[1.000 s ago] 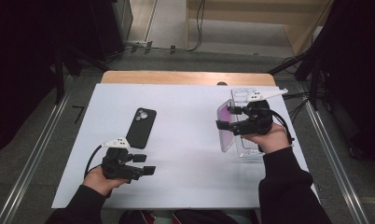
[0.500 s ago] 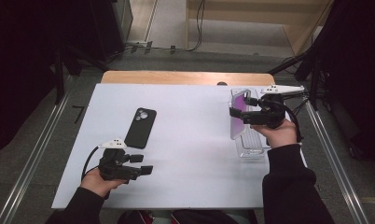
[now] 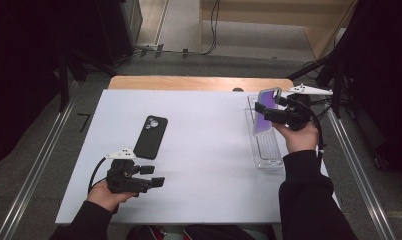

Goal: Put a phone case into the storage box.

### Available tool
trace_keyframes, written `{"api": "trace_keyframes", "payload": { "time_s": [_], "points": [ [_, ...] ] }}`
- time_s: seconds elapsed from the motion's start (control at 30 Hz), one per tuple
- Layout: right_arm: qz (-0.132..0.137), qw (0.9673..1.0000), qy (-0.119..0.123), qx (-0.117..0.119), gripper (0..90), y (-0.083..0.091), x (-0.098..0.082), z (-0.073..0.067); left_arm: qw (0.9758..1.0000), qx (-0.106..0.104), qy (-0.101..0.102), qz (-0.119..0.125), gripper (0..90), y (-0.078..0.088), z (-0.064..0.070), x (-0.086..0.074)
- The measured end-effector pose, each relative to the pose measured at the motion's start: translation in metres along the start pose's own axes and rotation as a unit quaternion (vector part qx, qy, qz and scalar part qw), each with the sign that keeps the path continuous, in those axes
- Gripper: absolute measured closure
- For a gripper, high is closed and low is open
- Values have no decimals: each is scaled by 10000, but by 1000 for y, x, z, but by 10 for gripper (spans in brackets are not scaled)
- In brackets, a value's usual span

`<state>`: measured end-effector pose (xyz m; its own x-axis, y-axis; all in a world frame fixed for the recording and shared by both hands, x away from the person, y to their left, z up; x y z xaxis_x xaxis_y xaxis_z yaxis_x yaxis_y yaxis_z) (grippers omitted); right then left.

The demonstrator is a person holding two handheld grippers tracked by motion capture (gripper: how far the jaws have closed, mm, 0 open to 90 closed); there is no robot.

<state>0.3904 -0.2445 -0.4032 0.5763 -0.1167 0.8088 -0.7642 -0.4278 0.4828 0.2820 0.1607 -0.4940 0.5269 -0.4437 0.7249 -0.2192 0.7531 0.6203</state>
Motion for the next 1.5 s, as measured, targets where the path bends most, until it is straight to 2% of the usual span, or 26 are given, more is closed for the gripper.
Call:
{"api": "trace_keyframes", "payload": {
  "time_s": [0.1, 0.27, 0.53, 0.77, 0.87, 1.03, 1.2, 1.33, 1.5],
  "points": [
    [90, 9999, -41, -89, 147, -2, 6, 5, 10000, 0, 27, 34, 294, 0, -1, -1],
    [426, 9987, -167, -220, 147, -11, 17, 13, 10000, -2, 29, 33, 294, 0, -1, -1],
    [688, 9952, -209, -663, 147, -35, 28, 31, 9998, 57, 93, 144, 295, 3, -4, 0],
    [595, 9931, -498, -877, 147, -58, 31, 52, 9999, 52, 81, 120, 295, 2, -4, 0],
    [491, 9920, -403, -1091, 146, -68, 31, 58, 9999, 43, 76, 127, 295, 2, -4, 1],
    [583, 9896, -450, -1233, 146, -83, 32, 66, 9999, 5, 75, 113, 295, 1, -4, 1],
    [526, 9889, -328, -1351, 145, -99, 30, 69, 9999, -43, 56, 101, 295, -1, -3, 2],
    [450, 9865, -439, -1511, 144, -108, 25, 74, 9999, -48, 79, 116, 295, -1, -3, 3],
    [373, 9865, -475, -1521, 143, -122, 21, 80, 9999, -56, 60, 106, 295, -2, -2, 3]
  ]
}}
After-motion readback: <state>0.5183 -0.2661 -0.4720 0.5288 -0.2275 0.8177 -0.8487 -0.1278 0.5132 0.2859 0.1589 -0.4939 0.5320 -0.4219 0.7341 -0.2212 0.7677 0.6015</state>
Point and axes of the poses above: each handheld gripper's, and its own axes: y roughly backward along the jaws, x roughly out of its top, z roughly to its right, the point moved 6 cm from there along -y, roughly forward along the jaws, and after that the axes turned 9 degrees about -y, right-handed, at the moved point
